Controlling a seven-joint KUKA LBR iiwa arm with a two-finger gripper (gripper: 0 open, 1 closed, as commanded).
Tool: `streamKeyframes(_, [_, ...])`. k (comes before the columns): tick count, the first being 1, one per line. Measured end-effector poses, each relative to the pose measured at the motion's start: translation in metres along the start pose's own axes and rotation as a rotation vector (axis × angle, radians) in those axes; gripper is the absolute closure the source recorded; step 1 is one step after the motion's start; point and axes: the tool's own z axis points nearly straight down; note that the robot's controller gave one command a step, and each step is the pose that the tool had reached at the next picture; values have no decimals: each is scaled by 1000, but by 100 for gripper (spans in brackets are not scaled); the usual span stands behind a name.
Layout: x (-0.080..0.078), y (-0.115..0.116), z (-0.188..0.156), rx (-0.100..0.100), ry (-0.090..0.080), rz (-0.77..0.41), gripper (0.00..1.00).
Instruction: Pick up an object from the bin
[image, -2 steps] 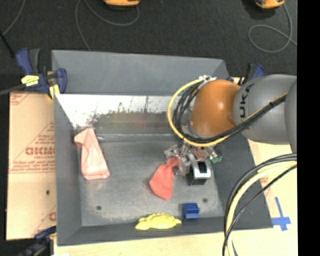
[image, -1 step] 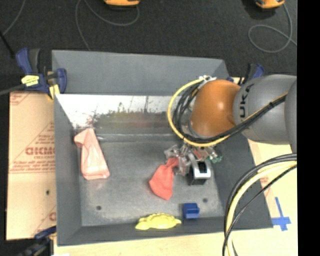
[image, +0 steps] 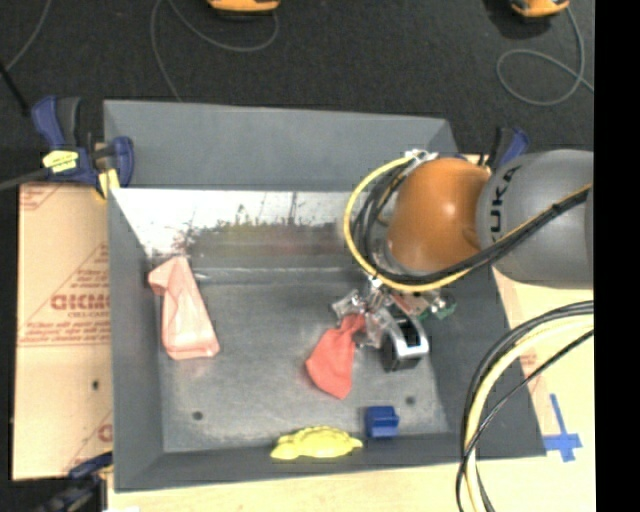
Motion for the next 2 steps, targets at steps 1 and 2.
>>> streamKeyframes(1, [0, 0, 0, 0, 0, 1, 100])
streamKeyframes(2, [-4, -7, -13, -1, 0, -20, 100])
